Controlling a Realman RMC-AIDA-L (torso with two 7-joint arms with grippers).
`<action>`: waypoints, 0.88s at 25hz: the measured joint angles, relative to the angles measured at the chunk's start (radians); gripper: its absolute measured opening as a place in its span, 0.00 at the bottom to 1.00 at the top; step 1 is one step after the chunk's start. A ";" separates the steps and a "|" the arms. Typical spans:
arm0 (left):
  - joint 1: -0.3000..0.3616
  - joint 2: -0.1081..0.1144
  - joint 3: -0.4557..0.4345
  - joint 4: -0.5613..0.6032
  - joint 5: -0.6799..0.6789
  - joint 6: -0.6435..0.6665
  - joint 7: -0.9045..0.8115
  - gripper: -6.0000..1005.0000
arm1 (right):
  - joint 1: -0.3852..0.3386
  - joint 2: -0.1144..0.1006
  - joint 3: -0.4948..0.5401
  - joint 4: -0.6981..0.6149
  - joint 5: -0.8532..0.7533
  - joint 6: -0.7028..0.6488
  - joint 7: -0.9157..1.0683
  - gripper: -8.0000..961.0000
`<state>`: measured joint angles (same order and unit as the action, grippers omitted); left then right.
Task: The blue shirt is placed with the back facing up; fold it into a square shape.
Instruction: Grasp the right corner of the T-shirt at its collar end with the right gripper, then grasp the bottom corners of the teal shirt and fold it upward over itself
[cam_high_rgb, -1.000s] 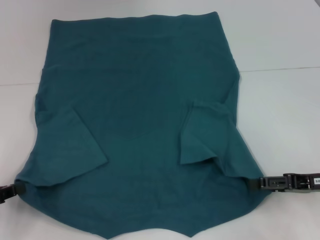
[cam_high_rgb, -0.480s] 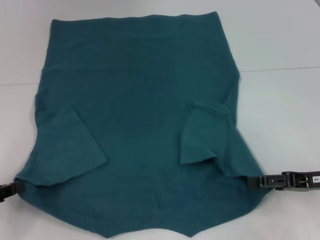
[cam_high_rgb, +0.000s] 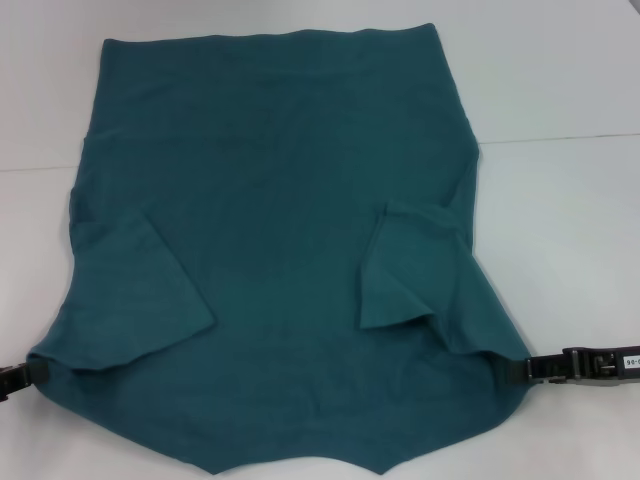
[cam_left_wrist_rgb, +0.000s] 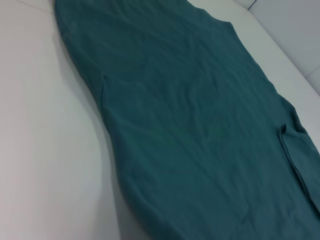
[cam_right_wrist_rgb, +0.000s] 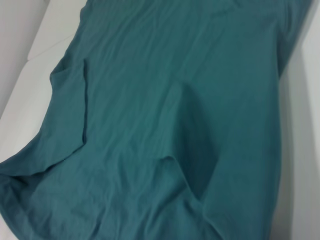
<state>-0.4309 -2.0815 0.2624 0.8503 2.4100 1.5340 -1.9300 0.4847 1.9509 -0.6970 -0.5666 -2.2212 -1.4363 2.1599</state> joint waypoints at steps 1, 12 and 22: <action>0.000 0.000 0.000 0.000 0.000 0.000 -0.001 0.02 | 0.000 0.000 -0.001 0.000 0.000 0.000 0.000 0.54; 0.000 0.001 0.000 -0.001 0.000 -0.003 -0.002 0.02 | -0.010 0.001 0.005 -0.001 0.000 0.005 -0.004 0.27; 0.010 0.001 -0.015 -0.001 0.000 0.001 -0.010 0.02 | -0.069 0.020 0.027 -0.001 0.007 -0.004 -0.081 0.04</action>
<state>-0.4206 -2.0800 0.2478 0.8497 2.4099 1.5349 -1.9402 0.4155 1.9705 -0.6697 -0.5677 -2.2142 -1.4401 2.0789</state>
